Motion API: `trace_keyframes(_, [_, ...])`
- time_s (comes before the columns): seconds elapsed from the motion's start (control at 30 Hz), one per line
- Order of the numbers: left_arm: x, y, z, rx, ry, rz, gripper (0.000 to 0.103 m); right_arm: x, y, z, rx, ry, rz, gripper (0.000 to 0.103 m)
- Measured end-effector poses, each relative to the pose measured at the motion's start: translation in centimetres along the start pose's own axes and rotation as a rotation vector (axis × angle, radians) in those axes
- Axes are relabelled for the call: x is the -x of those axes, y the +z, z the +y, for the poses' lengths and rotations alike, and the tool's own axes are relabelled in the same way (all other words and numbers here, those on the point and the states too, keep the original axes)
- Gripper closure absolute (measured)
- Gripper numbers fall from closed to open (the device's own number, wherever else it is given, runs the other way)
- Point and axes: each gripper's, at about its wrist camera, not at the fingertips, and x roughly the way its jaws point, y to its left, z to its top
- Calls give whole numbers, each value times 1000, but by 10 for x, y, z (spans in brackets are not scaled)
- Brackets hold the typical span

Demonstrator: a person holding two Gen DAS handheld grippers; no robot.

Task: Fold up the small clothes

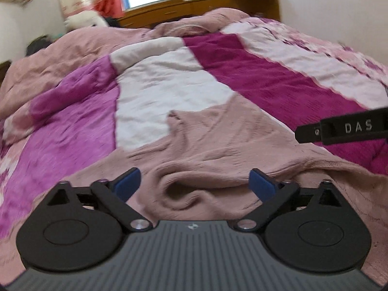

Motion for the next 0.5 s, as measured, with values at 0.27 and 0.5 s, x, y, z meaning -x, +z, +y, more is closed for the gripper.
trace_keyframes(0.27, [-27,-2,-8,33,-74,33,12,-10,-8,-18,-39,-22,22,28])
trace_keyframes(0.5, [-40,-8,-16,36,-148,70,12,-16,-14,-21,-52,-21,37,28])
